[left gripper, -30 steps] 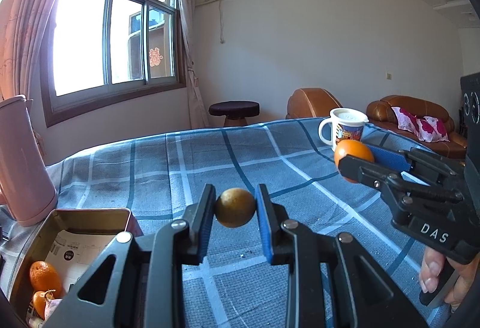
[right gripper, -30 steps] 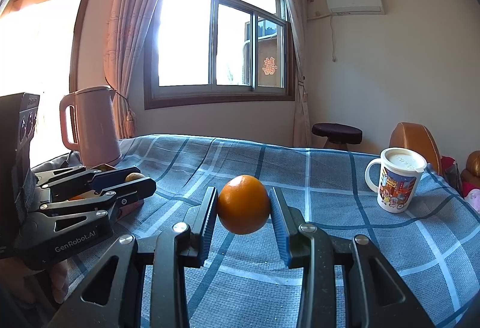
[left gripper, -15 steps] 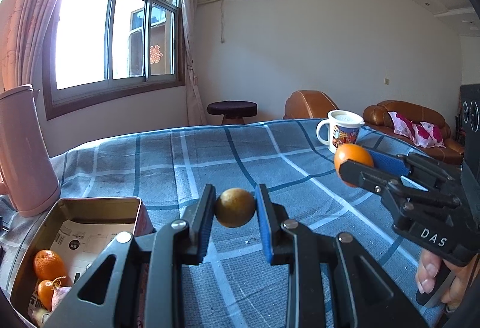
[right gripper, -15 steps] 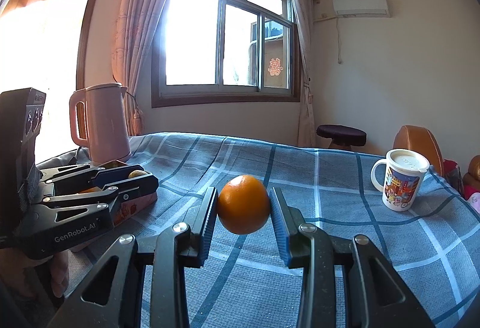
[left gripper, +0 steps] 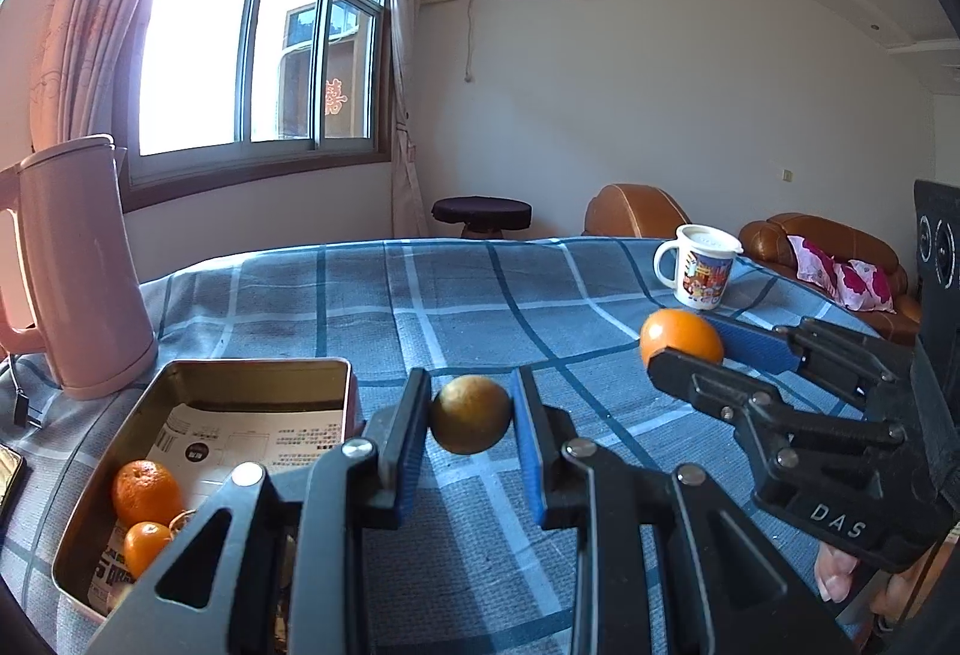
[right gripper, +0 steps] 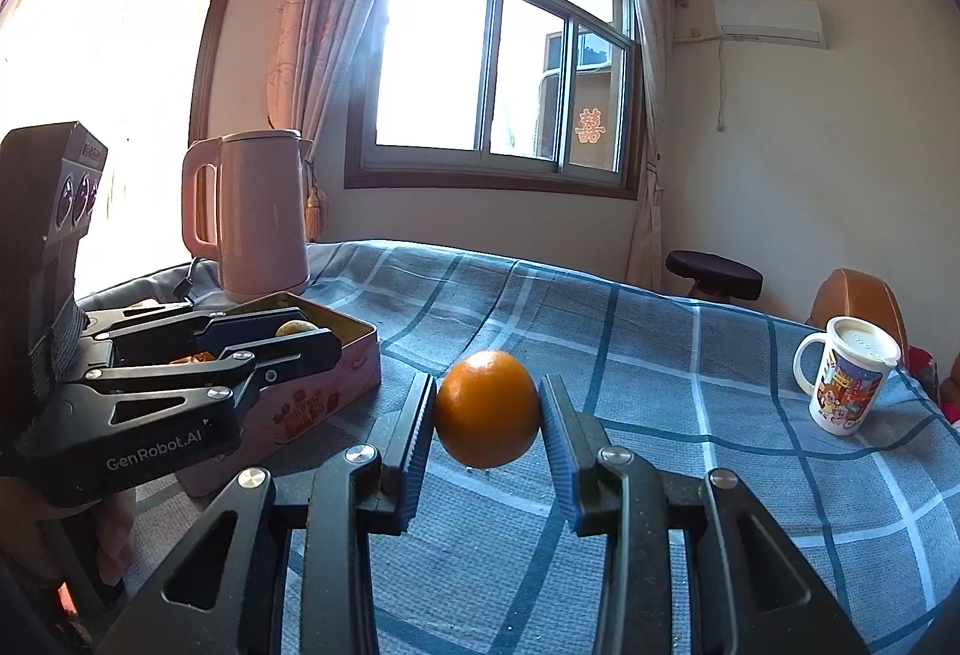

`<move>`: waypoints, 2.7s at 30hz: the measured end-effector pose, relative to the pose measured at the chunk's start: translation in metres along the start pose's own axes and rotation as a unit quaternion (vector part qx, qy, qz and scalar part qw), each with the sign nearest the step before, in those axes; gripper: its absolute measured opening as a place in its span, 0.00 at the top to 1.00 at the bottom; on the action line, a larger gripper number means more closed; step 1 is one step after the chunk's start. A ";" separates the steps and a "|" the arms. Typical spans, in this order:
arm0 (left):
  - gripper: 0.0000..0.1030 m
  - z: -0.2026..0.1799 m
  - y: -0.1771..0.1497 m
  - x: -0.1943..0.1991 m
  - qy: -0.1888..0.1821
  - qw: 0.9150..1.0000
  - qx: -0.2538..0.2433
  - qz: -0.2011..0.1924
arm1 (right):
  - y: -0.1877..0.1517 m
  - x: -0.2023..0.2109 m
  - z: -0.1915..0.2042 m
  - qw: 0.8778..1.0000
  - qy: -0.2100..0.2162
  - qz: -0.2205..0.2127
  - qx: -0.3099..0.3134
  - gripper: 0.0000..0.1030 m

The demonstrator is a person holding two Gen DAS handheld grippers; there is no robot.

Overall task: Organize fruits
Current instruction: 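Carry the yellow fruit with the left gripper and orange with the right over the tin box, then open both grippers to drop the yellow fruit and the orange into the tin box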

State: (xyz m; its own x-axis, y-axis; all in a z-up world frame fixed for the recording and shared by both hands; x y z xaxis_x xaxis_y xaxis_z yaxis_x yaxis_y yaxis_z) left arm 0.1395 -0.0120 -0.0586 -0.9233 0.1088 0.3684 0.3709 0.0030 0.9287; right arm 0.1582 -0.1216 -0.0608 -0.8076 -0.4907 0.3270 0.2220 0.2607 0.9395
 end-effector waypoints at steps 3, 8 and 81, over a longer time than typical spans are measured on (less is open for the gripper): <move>0.72 0.005 -0.001 0.003 0.001 1.000 0.002 0.000 | 0.001 -0.002 0.008 1.000 0.007 0.001 0.002 0.64; 0.72 0.012 -0.004 0.008 0.012 1.000 -0.002 0.003 | 0.003 -0.006 0.024 1.000 0.018 0.003 0.013 0.64; 0.69 0.160 -0.038 0.046 0.103 0.989 0.074 0.080 | 0.014 -0.089 0.190 0.975 0.157 0.106 0.115 0.64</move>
State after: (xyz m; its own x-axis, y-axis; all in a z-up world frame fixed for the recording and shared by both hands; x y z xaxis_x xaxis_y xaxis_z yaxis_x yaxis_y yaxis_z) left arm 0.0990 0.1524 -0.0840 -0.8468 -0.0858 0.5250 0.5100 0.1495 0.8471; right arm 0.1290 0.0837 -0.0961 -0.5420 -0.6261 0.5606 0.2086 0.5460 0.8114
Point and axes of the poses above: each gripper's, at about its wrist camera, not at the fingertips, and x roughly against the way its jaws point, z to its left, y to its top, the point moved 7 cm from there along -x, roughly the way its jaws point, and after that the axes turned 1 degree about y, right-handed, at the moved point
